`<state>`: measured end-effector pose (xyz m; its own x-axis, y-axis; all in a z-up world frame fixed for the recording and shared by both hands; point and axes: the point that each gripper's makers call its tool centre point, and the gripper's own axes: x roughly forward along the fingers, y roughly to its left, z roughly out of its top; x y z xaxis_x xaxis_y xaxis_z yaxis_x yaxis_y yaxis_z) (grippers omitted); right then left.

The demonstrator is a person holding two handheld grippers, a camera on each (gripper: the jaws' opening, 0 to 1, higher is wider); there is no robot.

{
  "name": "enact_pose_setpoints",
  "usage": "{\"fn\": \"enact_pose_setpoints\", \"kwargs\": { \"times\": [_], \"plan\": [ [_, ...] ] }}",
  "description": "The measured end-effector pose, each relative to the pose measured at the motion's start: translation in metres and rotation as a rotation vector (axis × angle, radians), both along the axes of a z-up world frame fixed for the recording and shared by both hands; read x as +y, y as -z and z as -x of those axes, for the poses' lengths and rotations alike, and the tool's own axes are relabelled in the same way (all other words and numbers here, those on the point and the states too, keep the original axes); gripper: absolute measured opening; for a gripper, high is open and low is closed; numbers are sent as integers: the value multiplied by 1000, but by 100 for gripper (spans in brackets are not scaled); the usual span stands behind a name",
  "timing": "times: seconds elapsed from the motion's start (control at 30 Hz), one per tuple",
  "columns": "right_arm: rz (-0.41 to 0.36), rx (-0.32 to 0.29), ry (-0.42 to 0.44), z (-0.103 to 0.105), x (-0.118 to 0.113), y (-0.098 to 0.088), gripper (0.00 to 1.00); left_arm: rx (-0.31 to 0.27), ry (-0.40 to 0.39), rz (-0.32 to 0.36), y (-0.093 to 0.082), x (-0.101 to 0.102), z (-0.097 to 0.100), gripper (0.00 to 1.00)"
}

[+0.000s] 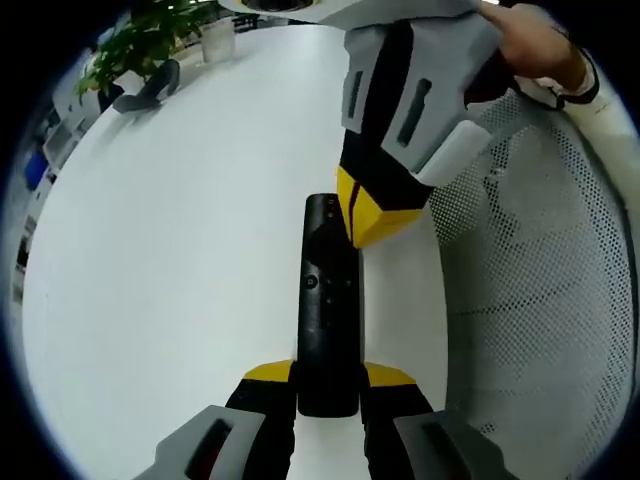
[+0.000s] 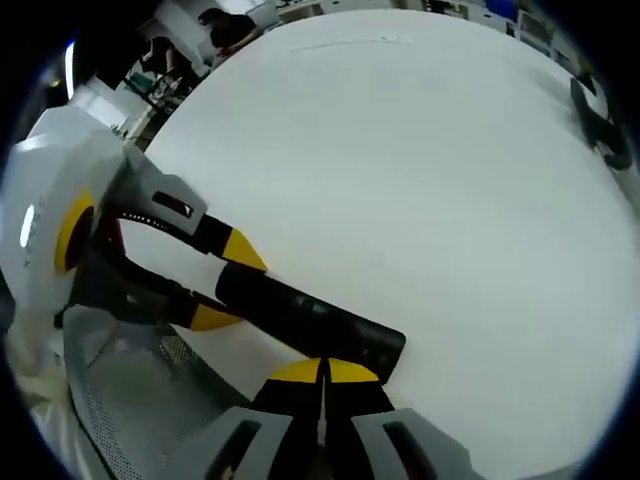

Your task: Press the specified remote control buttons in sequence, fully releasing each button before pressing the next.

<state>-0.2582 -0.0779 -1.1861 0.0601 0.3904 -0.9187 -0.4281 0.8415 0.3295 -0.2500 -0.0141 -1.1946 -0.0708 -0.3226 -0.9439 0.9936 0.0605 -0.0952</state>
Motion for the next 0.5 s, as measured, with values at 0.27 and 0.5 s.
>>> {"fn": "enact_pose_setpoints", "kwargs": {
  "times": [0.27, 0.5],
  "plan": [
    [-4, -19, 12, -10, -3, -2, 0, 2, -7, 0, 0, 0, 0, 22],
    [-5, -10, 10, -7, -2, 1, 0, -1, -10, -6, 0, 0, 0, 22]
  ]
}}
